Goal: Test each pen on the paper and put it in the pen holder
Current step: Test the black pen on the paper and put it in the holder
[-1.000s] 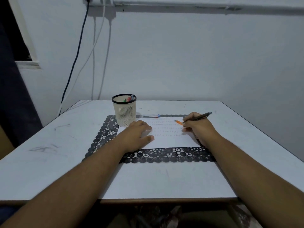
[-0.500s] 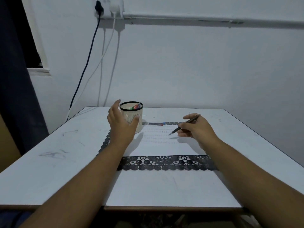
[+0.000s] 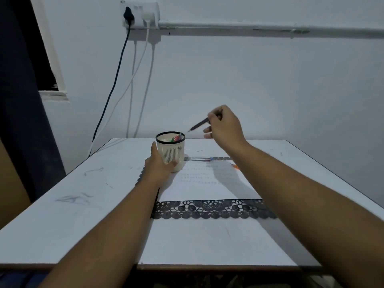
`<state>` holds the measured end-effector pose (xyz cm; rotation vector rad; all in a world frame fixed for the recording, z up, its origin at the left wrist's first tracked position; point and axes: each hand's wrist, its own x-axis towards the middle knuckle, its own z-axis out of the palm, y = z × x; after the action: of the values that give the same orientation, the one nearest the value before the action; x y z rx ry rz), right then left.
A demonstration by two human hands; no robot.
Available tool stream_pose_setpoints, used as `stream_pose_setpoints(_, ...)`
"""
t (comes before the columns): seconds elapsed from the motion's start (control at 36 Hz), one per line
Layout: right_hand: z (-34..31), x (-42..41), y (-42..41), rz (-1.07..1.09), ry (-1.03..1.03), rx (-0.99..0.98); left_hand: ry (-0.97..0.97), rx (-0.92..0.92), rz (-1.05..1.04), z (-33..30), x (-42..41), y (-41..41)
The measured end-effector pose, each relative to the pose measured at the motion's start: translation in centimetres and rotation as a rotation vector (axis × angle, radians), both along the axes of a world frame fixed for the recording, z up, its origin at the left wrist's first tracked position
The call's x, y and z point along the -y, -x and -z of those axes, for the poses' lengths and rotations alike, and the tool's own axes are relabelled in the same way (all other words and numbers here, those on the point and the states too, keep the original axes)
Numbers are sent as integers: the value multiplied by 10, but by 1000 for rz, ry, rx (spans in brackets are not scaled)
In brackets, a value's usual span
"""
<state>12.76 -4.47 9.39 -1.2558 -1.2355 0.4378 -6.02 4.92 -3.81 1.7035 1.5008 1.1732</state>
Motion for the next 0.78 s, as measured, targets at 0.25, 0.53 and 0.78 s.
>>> stream_pose_setpoints(0.25, -30, -35, 25, 69, -177, 346, -36, 22, -13, 1, 3, -1)
stream_pose_setpoints(0.53, -12, -66, 50, 127, -25, 660, -70, 11, -8, -1, 5, -1)
stream_pose_setpoints(0.78, 17, -73, 61, 116, 179, 831, -93, 10, 6, 1, 10, 1)
